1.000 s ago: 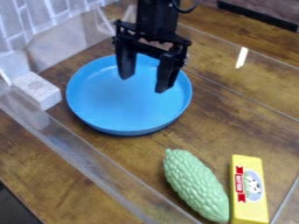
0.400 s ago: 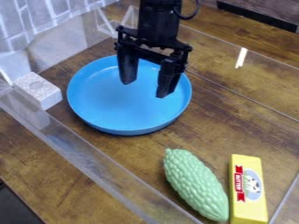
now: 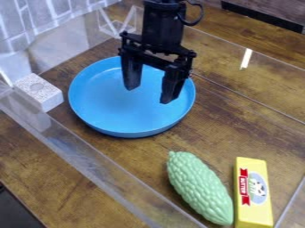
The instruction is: Remove the white object from inside the blue tray and put it on the table
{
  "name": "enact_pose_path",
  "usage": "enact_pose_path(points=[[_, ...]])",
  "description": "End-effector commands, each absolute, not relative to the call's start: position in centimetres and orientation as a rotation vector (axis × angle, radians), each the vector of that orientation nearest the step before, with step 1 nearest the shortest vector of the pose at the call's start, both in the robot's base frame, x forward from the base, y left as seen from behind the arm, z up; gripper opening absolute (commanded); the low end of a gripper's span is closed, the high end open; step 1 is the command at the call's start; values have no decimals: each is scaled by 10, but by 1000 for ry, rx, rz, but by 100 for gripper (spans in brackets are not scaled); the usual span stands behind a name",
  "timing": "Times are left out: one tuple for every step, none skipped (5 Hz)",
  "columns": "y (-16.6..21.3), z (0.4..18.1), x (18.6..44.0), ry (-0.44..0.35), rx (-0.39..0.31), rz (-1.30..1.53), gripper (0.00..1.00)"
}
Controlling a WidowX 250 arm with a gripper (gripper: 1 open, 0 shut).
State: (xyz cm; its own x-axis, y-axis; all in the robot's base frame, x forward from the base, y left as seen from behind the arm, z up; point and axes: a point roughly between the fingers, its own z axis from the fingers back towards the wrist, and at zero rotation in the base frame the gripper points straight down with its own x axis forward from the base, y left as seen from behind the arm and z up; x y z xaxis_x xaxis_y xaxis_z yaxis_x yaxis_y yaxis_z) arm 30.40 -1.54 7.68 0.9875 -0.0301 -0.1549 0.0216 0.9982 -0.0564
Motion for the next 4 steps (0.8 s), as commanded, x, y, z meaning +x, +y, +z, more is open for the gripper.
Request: enact_pose_path(points=[[-22, 89, 313, 106, -59, -51, 100], [-23, 87, 314, 110, -63, -53, 100], [-24, 84, 315, 116, -67, -56, 100], [-25, 83, 316, 118, -71, -60, 100]])
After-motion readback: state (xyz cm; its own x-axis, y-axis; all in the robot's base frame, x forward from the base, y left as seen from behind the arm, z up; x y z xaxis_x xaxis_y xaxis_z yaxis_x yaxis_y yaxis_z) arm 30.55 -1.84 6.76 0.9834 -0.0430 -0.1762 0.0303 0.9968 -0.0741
